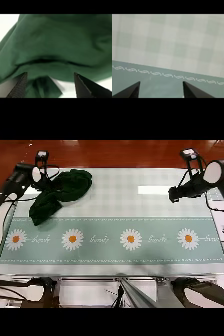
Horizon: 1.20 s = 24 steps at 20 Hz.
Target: Fold the shirts.
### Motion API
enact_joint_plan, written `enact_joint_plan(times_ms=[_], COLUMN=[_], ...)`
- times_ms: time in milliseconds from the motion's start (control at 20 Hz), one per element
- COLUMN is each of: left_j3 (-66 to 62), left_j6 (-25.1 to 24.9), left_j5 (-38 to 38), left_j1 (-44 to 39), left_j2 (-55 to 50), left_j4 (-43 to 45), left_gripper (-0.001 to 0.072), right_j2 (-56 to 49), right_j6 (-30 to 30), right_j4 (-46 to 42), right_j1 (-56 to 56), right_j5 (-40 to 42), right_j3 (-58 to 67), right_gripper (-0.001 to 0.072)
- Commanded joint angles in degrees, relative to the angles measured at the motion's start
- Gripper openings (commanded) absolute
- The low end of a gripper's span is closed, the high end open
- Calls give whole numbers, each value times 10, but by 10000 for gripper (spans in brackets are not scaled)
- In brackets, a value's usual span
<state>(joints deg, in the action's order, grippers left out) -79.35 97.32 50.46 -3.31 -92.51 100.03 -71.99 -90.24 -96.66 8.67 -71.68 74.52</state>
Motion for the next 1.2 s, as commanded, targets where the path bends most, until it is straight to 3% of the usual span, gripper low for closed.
enact_joint_plan(times_ms=[0,200,300,400,700,950,1150], left_j3=[0,-1,0,-2,-162,-340,-376], left_j6=[10,20,23,22,18,7,-6], left_j5=[-51,-54,-31,-19,33,41,40], left_j1=[18,19,19,19,15,-40,-120], left_j2=[-52,-86,-100,-99,-45,107,241], left_j4=[-6,-6,-6,-6,-8,-10,-10], left_gripper=[720,707,439,29,26,26,27], right_j2=[-20,-19,-19,-19,-19,-4,49], right_j6=[0,3,5,5,40,66,66], right_j4=[24,33,33,31,31,7,-60], right_j1=[0,0,0,0,0,0,0], right_j5=[-3,-8,-8,-10,-30,-91,-98], right_j3=[0,0,0,0,0,0,0], right_gripper=[601,601,601,601,591,590,590])
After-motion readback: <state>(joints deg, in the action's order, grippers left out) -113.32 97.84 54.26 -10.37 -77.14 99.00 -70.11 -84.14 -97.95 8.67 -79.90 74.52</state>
